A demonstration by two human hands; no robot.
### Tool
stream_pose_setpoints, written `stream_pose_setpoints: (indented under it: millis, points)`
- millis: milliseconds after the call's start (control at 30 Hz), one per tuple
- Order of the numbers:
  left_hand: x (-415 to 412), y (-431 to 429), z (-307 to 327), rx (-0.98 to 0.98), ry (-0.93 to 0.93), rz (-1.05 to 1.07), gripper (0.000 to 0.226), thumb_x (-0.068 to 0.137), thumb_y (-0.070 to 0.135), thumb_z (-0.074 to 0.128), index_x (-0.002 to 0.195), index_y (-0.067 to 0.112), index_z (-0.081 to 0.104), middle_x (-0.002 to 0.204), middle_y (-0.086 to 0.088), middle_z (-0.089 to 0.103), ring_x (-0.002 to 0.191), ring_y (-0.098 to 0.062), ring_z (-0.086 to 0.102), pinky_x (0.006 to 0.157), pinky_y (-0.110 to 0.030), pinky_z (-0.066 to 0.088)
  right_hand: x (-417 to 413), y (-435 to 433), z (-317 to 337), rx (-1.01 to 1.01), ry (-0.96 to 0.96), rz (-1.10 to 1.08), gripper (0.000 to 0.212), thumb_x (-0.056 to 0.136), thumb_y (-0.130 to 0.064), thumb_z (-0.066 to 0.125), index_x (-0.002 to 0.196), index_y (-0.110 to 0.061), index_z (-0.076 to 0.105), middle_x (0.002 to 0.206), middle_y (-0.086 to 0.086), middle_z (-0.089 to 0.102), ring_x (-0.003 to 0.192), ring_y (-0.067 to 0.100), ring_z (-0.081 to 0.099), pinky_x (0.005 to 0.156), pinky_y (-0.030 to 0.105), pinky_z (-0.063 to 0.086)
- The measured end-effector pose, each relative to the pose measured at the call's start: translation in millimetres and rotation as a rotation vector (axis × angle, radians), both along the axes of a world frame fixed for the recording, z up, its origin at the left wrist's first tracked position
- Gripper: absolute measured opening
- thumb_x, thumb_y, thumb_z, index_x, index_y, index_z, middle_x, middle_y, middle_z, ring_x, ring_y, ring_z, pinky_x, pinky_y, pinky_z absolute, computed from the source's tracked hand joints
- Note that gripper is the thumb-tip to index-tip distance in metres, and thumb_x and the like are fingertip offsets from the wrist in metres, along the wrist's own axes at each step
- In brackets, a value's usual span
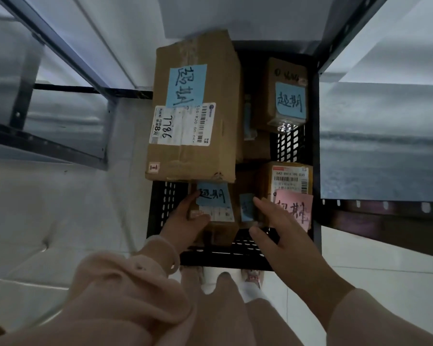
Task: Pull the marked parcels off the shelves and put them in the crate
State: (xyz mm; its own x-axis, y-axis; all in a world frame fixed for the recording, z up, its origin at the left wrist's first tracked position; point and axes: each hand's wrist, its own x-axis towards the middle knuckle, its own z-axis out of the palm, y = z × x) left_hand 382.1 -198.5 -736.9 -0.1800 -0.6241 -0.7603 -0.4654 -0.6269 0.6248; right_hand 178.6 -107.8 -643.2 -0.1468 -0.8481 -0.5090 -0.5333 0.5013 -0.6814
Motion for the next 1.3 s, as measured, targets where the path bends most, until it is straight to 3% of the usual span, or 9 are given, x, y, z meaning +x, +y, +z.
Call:
stream_pose_setpoints:
  millis: [133, 333, 433, 500, 600, 733, 1000, 1167, 1300]
  points:
    - [-2.4, -4.2, -22.3, -0.031, -0.035, -0.062, 0.063, 0.088, 0.013, 0.064, 0.139, 0.04, 0.04, 0.121, 0.006, 0.058, 0.101, -0.003, 0.058, 0.075, -0.01, 0.048, -3.0, -2.3, -9.2, -0.049, 0.067, 0.059, 0.057, 0.092, -0.045, 0.05, 0.143, -0.052, 0.024, 0.149, -0.03, 0.021, 0.138, -0.009, 0.014, 0.112, 0.023, 0.019]
    - [-6.2, -17.5, -52.9, 0.021, -0.039, -0.164, 0.069, 0.091, 0.006, 0.058, 0.146, 0.037, 0.03, 0.12, 0.012, 0.057, 0.092, 0.009, 0.052, 0.073, -0.008, 0.044, -10.7, -7.5, -19.0, -0.19, 0.114, 0.078, 0.06, 0.091, -0.055, 0.041, 0.146, -0.052, 0.018, 0.155, -0.027, 0.015, 0.141, -0.009, 0.008, 0.105, 0.014, 0.014]
    - [-9.8, -18.9, -60.7, 0.056, -0.092, -0.286, 0.077, 0.09, 0.001, 0.057, 0.15, 0.033, 0.021, 0.14, 0.002, 0.042, 0.116, -0.011, 0.054, 0.093, -0.026, 0.052, -13.5, -8.7, -25.8, -0.225, 0.131, 0.069, 0.06, 0.092, -0.054, 0.043, 0.147, -0.048, 0.02, 0.156, -0.024, 0.016, 0.142, -0.007, 0.009, 0.104, 0.012, 0.012]
    - [-8.8, -19.0, -65.7, 0.049, -0.166, -0.406, 0.081, 0.09, 0.003, 0.059, 0.153, 0.027, 0.015, 0.151, -0.004, 0.031, 0.133, -0.025, 0.042, 0.107, -0.04, 0.043, -13.6, -7.8, -29.8, -0.236, 0.138, 0.065, 0.061, 0.092, -0.056, 0.042, 0.148, -0.046, 0.022, 0.157, -0.022, 0.016, 0.143, -0.004, 0.01, 0.107, 0.017, 0.013]
    - [-3.7, -22.7, -72.7, -0.028, -0.301, -0.65, 0.085, 0.089, 0.016, 0.064, 0.154, 0.028, 0.011, 0.156, -0.006, 0.023, 0.139, -0.027, 0.033, 0.113, -0.036, 0.033, -13.9, -5.2, -34.5, -0.243, 0.216, 0.103, 0.061, 0.092, -0.052, 0.045, 0.149, -0.043, 0.022, 0.158, -0.018, 0.016, 0.145, 0.003, 0.01, 0.11, 0.031, 0.018]
    - [-11.2, -22.2, -68.2, -0.19, -0.379, -0.719, 0.085, 0.087, 0.033, 0.067, 0.154, 0.027, 0.014, 0.158, -0.005, 0.021, 0.142, -0.027, 0.027, 0.115, -0.039, 0.029, -19.9, -4.1, -38.0, -0.174, 0.323, 0.167, 0.071, 0.086, -0.058, 0.042, 0.15, -0.042, 0.015, 0.16, -0.012, 0.01, 0.147, 0.01, 0.005, 0.111, 0.041, 0.017]
    - [-23.2, 18.3, 16.2, -0.645, -0.443, -0.7, 0.071, 0.086, 0.045, 0.064, 0.148, 0.024, 0.035, 0.151, -0.01, 0.039, 0.133, -0.031, 0.041, 0.104, -0.046, 0.042, -27.0, 7.9, -9.9, -0.162, 0.427, 0.271, 0.078, 0.087, -0.055, 0.053, 0.152, -0.029, 0.021, 0.161, 0.004, 0.015, 0.148, 0.022, 0.008, 0.12, 0.047, 0.011]
    - [-26.5, 45.1, 101.4, -0.917, -0.519, -0.62, 0.065, 0.083, 0.047, 0.057, 0.141, 0.019, 0.049, 0.143, -0.011, 0.05, 0.132, -0.031, 0.045, 0.106, -0.048, 0.04, -27.8, 31.9, 43.2, -0.221, 0.494, 0.343, 0.08, 0.087, -0.055, 0.055, 0.152, -0.03, 0.017, 0.161, 0.001, 0.015, 0.148, 0.018, 0.004, 0.119, 0.037, 0.0]
    - [-25.1, 63.3, 168.0, -1.068, -0.51, -0.613, 0.063, 0.085, 0.044, 0.063, 0.142, 0.023, 0.046, 0.147, -0.008, 0.045, 0.137, -0.03, 0.038, 0.106, -0.055, 0.036, -19.2, 60.6, 103.7, -0.339, 0.526, 0.304, 0.078, 0.083, -0.048, 0.064, 0.149, -0.023, 0.031, 0.155, 0.007, 0.031, 0.146, 0.024, 0.021, 0.118, 0.045, 0.016]
